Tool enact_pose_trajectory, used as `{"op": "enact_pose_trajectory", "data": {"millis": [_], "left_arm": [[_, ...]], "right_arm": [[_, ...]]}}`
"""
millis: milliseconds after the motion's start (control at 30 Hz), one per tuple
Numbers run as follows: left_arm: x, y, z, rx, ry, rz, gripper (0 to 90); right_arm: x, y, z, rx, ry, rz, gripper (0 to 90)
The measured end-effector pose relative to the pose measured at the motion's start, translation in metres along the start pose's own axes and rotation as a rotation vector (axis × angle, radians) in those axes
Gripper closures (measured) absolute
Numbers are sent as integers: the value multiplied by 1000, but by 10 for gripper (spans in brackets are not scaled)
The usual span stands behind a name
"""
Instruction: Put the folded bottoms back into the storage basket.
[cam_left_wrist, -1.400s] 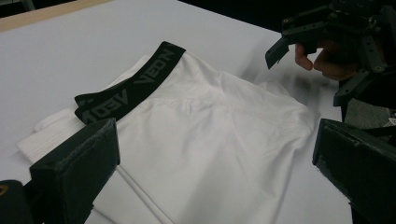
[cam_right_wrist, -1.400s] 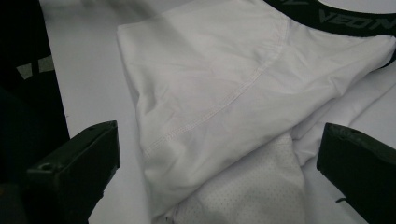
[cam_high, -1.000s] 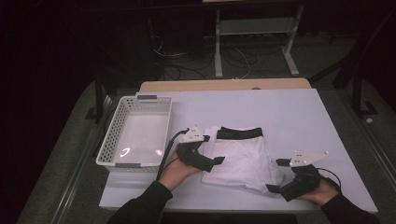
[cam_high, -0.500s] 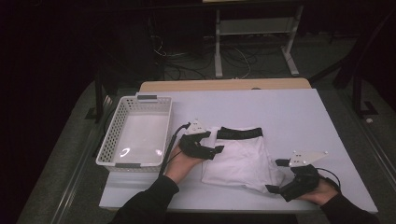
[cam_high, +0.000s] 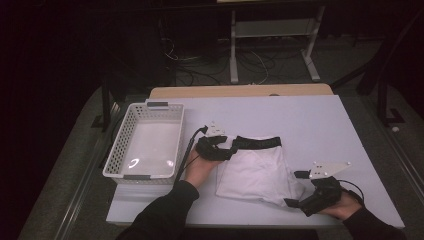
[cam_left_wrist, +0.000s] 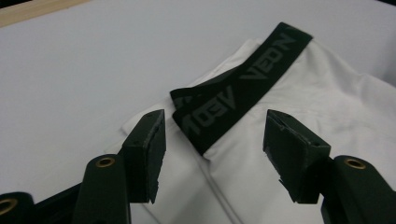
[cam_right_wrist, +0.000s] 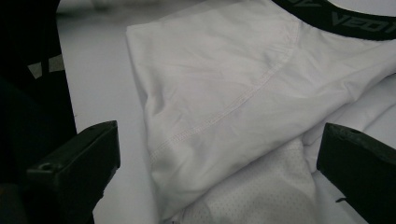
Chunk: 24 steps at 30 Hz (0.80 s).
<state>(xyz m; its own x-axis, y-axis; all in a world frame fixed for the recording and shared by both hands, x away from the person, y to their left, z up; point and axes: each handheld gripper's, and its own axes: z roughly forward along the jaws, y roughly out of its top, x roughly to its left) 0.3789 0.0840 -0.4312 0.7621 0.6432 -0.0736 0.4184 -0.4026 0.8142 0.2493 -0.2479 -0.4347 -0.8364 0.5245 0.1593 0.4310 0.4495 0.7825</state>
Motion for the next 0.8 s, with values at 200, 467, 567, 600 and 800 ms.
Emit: {"op": "enact_pose_trajectory", "data": {"millis": [200,467,567,600,800], "left_arm": [[11,3,11,40,47,-10,436],[27,7,24,87,86,-24,486],[31,8,28,106,85,-23,484],[32,8,30,110,79,-25,482],[40,6,38,141,61,-29,470]], "right_arm": [[0,0,0,-1,3,2,0],[0,0,0,-4,8,5,0],[0,0,0,-4,10,2,0],[0,0,0,-3,10,2,0],[0,0,0,-2,11,2,0]]}}
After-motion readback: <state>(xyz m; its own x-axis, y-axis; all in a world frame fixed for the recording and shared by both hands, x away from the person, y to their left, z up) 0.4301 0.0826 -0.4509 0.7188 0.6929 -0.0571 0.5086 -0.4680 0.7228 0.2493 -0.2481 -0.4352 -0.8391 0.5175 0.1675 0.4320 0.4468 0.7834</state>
